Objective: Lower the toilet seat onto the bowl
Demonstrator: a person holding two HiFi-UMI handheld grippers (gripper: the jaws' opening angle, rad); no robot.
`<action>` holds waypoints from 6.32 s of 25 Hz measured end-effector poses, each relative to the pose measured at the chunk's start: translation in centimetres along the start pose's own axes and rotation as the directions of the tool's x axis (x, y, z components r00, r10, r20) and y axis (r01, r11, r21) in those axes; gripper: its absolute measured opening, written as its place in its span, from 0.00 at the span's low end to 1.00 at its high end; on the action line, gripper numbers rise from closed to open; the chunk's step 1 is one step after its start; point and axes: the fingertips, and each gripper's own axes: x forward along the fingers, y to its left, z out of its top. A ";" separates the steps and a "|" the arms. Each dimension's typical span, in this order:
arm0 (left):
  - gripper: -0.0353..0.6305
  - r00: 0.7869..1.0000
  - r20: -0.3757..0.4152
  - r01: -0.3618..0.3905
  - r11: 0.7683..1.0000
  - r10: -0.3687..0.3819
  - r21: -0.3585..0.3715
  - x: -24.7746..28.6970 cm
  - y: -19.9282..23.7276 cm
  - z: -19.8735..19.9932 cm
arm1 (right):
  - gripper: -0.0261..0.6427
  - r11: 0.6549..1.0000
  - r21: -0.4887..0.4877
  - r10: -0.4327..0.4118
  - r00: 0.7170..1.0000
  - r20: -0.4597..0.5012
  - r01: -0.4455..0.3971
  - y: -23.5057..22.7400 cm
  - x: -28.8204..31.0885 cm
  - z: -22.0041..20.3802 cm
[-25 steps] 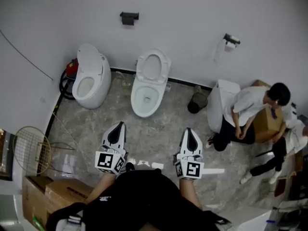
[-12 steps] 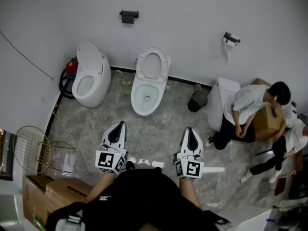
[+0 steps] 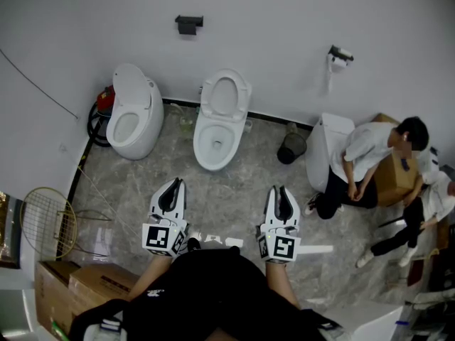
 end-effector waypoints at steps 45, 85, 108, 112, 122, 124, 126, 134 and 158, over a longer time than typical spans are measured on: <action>0.84 0.999 0.008 0.044 0.999 -0.044 0.026 0.0 2.2 0.8 | 0.69 0.998 0.050 0.048 0.999 -0.016 -0.048 2.9 1.4 -0.1; 0.83 0.996 0.024 0.088 0.996 -0.089 0.018 1.5 12.5 0.9 | 0.69 0.994 0.109 -0.016 1.000 0.013 0.014 9.8 8.0 -0.1; 0.83 0.997 0.017 0.080 0.995 -0.081 0.052 24.4 12.9 0.7 | 0.69 0.995 0.104 -0.011 1.000 0.008 0.010 -1.4 26.7 -2.2; 0.83 0.997 0.002 0.072 0.997 -0.072 0.037 28.2 13.1 0.1 | 0.69 0.996 0.090 0.007 1.000 0.000 -0.007 -2.9 30.4 -2.4; 0.83 0.998 -0.042 0.037 0.998 -0.035 0.043 35.9 12.9 -0.9 | 0.69 0.993 0.102 0.068 0.997 -0.025 -0.065 -6.4 37.3 -3.9; 0.83 0.998 -0.047 0.037 0.998 -0.035 0.050 37.1 12.8 -1.1 | 0.69 0.992 0.101 0.080 0.996 -0.031 -0.077 -7.0 38.4 -4.3; 0.83 0.997 -0.062 0.039 0.998 -0.036 0.055 38.0 12.7 -1.6 | 0.69 0.992 0.100 0.087 0.995 -0.039 -0.082 -7.5 39.4 -4.8; 0.83 0.983 -0.171 0.085 0.993 -0.070 0.084 40.1 13.5 -5.0 | 0.69 0.992 0.093 0.091 0.991 -0.100 -0.082 -7.9 41.9 -7.7; 0.68 0.884 -0.386 0.335 0.933 -0.263 0.131 53.7 21.4 -18.7 | 0.69 0.987 -0.067 0.116 0.926 -0.360 -0.149 -4.9 55.5 -22.8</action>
